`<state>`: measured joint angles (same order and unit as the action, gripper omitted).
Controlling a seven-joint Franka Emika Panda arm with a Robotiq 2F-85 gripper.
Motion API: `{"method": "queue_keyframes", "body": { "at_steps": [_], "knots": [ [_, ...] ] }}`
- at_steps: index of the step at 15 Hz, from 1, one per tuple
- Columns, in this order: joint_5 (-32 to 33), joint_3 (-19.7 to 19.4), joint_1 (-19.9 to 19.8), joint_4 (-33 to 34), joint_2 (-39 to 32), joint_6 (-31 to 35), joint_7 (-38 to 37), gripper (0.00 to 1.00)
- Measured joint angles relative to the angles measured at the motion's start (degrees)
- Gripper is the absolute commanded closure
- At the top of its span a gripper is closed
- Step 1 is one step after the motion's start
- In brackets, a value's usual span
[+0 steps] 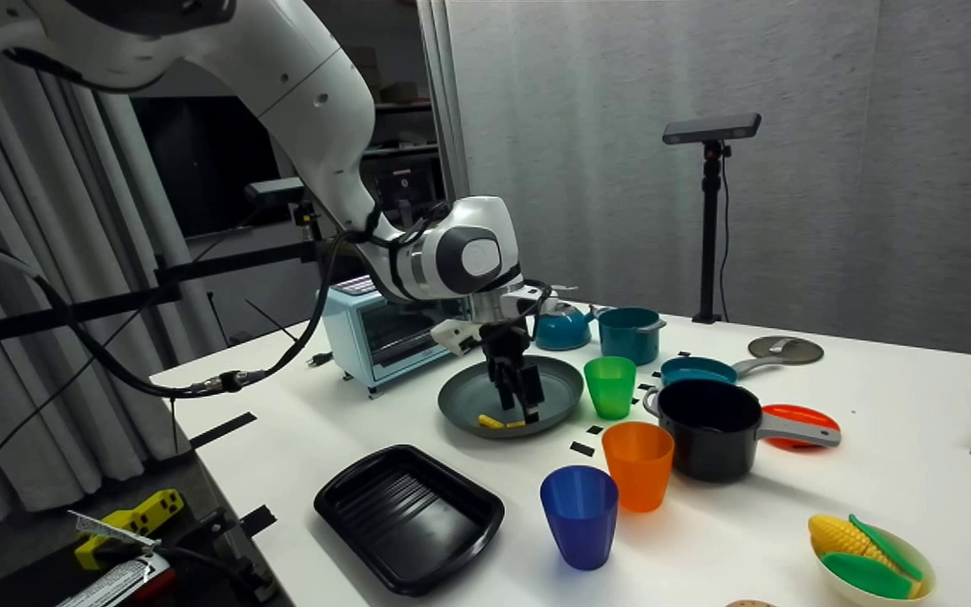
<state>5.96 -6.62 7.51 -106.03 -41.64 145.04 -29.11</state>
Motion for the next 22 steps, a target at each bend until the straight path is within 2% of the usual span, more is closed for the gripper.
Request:
{"method": "queue_keyframes", "body": {
  "at_steps": [1,7,11,12,13,22],
  "knots": [
    [0.0,0.2,0.3,0.0,0.0,0.0,0.0,0.26],
    [-0.4,0.8,1.5,0.3,0.0,1.1,-0.1,0.73],
    [-0.5,0.5,1.6,0.3,0.2,1.4,-0.1,0.99],
    [-0.5,0.3,1.6,0.4,0.2,1.4,-0.1,0.99],
    [-0.5,0.1,1.5,0.5,0.2,1.4,-0.1,0.95],
    [-0.5,-2.5,-0.3,2.4,0.2,1.4,0.0,0.95]
  ]
}}
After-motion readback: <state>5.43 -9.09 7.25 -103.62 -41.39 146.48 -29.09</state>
